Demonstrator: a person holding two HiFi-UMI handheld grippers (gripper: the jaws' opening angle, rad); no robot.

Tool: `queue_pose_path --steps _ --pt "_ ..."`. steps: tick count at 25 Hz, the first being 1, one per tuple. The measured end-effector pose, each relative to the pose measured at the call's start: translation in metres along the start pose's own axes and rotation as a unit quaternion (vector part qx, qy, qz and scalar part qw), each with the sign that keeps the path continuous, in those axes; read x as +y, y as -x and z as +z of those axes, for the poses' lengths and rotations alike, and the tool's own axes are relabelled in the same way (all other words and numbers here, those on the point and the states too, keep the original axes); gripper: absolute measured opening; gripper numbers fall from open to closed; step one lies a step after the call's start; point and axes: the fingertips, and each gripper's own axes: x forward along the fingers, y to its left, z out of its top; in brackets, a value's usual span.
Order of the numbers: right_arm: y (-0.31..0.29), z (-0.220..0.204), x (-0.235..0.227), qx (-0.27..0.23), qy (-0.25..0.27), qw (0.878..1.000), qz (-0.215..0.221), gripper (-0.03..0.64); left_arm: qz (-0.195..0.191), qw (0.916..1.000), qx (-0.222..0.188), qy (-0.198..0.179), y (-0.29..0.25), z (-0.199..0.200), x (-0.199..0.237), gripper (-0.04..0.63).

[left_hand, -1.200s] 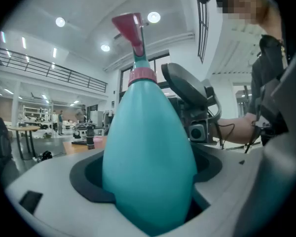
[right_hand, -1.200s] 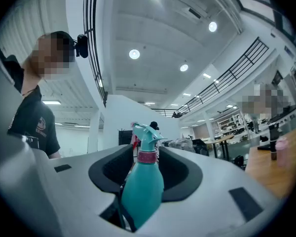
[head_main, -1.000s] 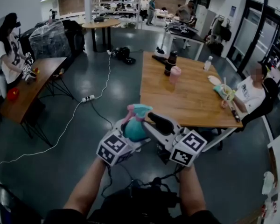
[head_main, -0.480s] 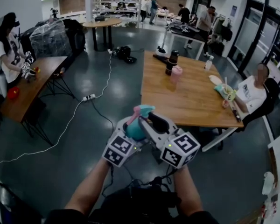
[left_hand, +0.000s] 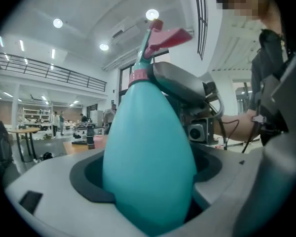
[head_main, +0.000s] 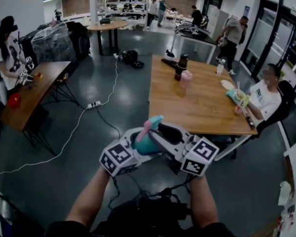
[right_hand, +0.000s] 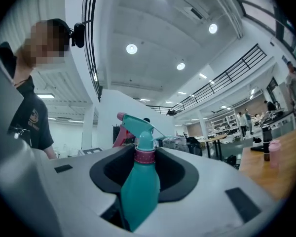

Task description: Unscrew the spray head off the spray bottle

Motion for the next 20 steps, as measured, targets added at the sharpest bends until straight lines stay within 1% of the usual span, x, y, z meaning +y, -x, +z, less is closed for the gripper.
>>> queue_pose_path --steps 4,8,12,14,15,17,20 --pt "0.005 0.004 0.006 -0.004 -0.006 0.999 0.045 0.138 -0.045 0.9990 -0.007 0.000 0.002 0.005 -0.012 0.433" --pt "0.010 0.005 0.014 -0.012 -0.015 0.996 0.088 0.138 -0.091 0.9958 -0.011 0.001 0.005 0.009 -0.026 0.433" --pt "0.014 0.005 0.019 -0.016 -0.022 0.993 0.118 0.138 -0.114 0.9934 -0.012 0.002 0.008 0.009 -0.034 0.433" --pt "0.015 0.006 0.018 -0.020 -0.021 0.993 0.115 0.141 -0.109 0.9939 -0.016 0.002 0.006 0.010 -0.033 0.433" --pt "0.014 0.006 0.016 -0.021 -0.020 0.994 0.105 0.145 -0.099 0.9949 -0.018 0.003 0.005 0.010 -0.030 0.433" --pt "0.012 0.006 0.012 -0.022 -0.017 0.996 0.081 0.146 -0.066 0.9976 -0.018 0.006 0.004 0.009 -0.019 0.433" --pt "0.014 0.006 0.002 -0.026 -0.020 0.998 0.046 0.147 -0.004 0.9998 -0.013 0.012 0.002 0.006 0.000 0.433"
